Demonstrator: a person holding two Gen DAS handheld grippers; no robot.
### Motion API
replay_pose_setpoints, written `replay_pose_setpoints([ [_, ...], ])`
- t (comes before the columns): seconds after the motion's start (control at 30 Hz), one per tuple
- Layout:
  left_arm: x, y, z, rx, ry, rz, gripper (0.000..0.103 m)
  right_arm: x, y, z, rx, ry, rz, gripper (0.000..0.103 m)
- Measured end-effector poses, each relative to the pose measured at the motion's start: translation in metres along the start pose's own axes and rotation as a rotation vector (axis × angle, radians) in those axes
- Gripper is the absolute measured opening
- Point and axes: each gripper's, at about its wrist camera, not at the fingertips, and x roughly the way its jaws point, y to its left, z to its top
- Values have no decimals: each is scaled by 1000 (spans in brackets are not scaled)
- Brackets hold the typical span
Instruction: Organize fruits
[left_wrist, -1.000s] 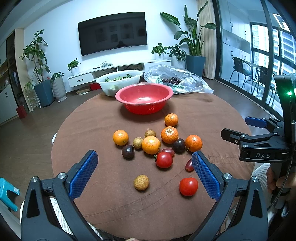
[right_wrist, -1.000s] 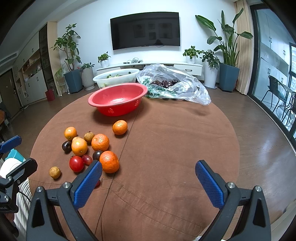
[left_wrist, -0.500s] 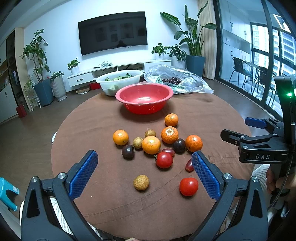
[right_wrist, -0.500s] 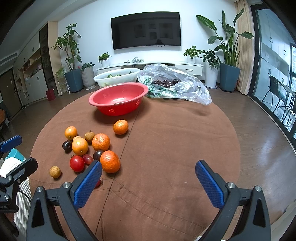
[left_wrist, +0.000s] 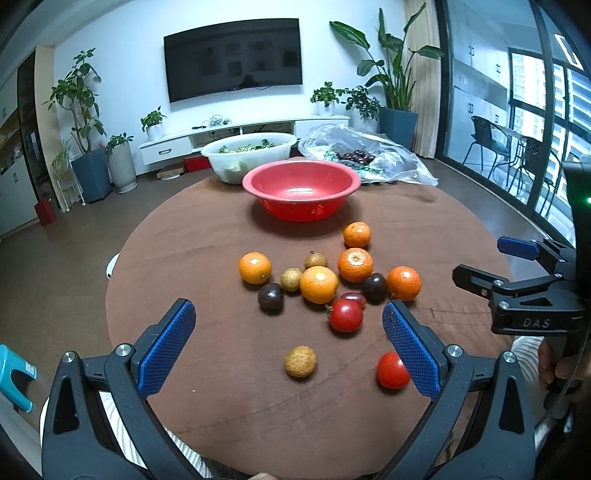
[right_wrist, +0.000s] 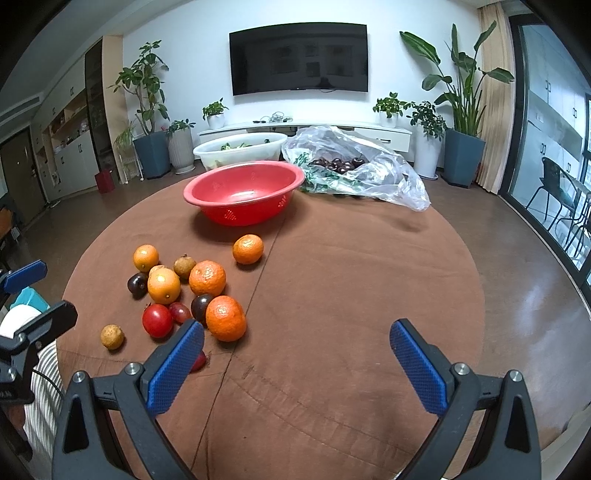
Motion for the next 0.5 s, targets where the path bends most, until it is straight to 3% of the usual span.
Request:
replay_pose_setpoints([
  [0.27, 14, 31, -2, -83, 46, -5, 103, 8, 17, 3, -55, 27, 70, 100],
  [0.5, 26, 49, -7, -117, 77, 1, 103, 32, 35, 8, -111, 100, 103, 77],
])
